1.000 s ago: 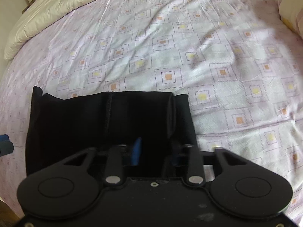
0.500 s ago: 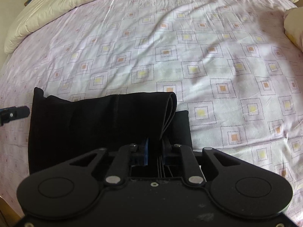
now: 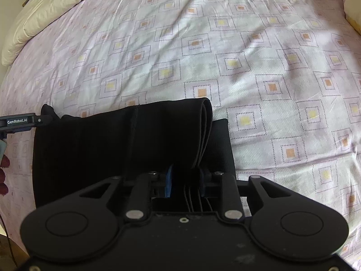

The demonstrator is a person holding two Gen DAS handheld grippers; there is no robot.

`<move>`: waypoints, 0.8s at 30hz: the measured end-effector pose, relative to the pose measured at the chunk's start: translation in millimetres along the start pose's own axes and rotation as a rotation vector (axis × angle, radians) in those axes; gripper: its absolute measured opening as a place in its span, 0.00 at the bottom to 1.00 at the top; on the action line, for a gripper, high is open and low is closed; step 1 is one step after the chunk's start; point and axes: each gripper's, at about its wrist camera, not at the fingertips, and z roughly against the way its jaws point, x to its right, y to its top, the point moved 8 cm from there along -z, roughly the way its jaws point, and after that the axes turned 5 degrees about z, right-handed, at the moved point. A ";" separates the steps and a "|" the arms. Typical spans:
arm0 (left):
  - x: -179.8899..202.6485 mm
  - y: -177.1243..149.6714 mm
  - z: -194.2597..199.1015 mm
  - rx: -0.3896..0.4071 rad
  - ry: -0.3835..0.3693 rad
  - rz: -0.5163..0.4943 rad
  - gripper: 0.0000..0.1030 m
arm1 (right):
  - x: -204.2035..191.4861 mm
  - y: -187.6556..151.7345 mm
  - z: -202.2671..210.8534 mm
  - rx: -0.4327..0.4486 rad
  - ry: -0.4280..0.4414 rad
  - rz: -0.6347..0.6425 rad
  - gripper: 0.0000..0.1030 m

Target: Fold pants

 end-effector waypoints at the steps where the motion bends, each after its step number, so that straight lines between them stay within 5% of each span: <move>1: -2.3 -0.6 -1.8 -0.008 -0.015 0.025 1.00 | 0.3 0.2 -0.7 0.000 0.001 0.000 0.26; 7: -13.4 -2.0 -3.4 -0.034 -0.084 0.155 0.99 | 1.9 -1.2 0.6 0.012 0.009 0.023 0.26; 12: -24.4 2.4 45.3 0.090 -0.140 0.231 0.89 | 0.5 -1.4 9.1 0.032 -0.039 0.041 0.29; 18: 1.4 -27.0 90.0 0.136 -0.189 0.072 0.89 | -14.6 -7.1 45.0 0.197 -0.209 0.167 0.35; 21: 26.7 -55.9 94.7 0.115 -0.239 0.007 0.89 | -37.4 -18.4 62.3 0.278 -0.140 0.242 0.35; 24: 47.9 -81.4 89.8 0.087 -0.235 -0.076 0.89 | -60.3 -35.5 59.7 0.237 -0.011 0.280 0.33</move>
